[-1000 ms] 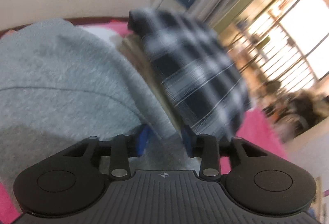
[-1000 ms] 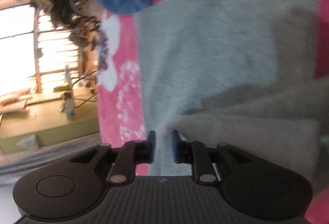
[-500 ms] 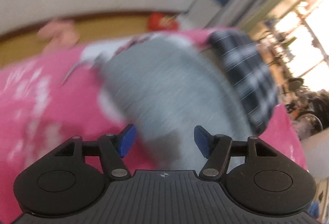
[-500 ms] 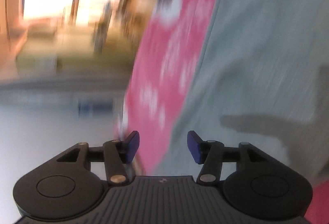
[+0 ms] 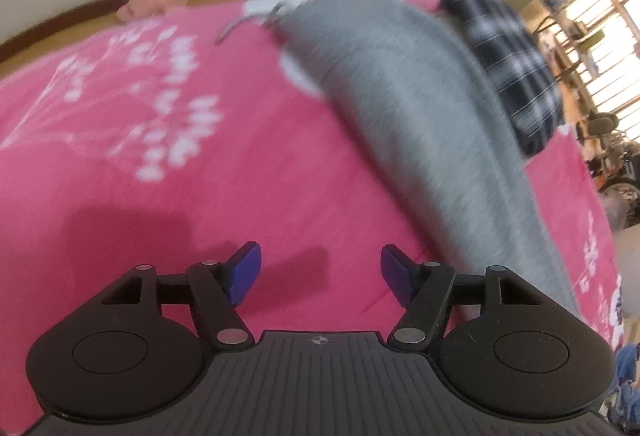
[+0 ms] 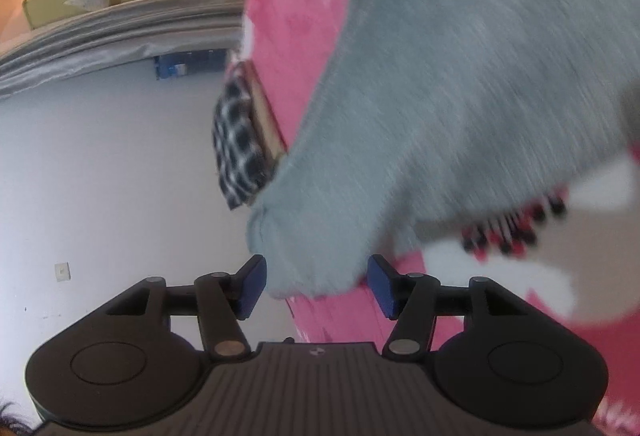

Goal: Fold clothes

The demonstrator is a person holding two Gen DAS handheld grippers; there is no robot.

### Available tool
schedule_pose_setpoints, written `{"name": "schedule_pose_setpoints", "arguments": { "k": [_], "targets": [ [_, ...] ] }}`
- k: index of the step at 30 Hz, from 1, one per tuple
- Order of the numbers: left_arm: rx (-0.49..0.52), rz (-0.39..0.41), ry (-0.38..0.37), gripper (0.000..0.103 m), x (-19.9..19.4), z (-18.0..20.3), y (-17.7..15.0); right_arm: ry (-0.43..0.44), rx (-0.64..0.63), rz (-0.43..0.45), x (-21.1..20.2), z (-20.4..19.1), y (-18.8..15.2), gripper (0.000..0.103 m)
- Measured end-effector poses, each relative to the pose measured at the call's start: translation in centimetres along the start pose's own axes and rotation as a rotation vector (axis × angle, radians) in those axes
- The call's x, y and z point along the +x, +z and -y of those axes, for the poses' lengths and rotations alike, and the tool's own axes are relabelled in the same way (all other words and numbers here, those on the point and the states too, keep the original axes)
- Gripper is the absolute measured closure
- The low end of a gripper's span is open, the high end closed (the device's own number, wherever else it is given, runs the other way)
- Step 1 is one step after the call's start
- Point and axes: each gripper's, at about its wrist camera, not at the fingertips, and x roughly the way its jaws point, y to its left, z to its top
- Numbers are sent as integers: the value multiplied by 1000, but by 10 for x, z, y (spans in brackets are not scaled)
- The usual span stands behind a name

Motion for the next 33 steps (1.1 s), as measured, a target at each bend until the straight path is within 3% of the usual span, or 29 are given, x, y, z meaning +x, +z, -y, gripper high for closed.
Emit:
{"name": "schedule_pose_setpoints", "arguments": {
  "k": [8,16,21,28,33],
  "targets": [
    [-12,-28,17,37,7,-15,-13,-49,76,26,2,37,-28,41],
    [-62,-5,-8,36,19,-24,-13,-129,14,134,45,49,-30,38],
    [-64,22,-16,33,22,-21,-13,-54,49,208,65,50,-16,37],
    [-174,120,-174,30,37,-19,13,69,156,307,60,58,7,37],
    [-235,169,-285,31,68,-1,46,121,222,346,60,67,13,38]
  ]
}}
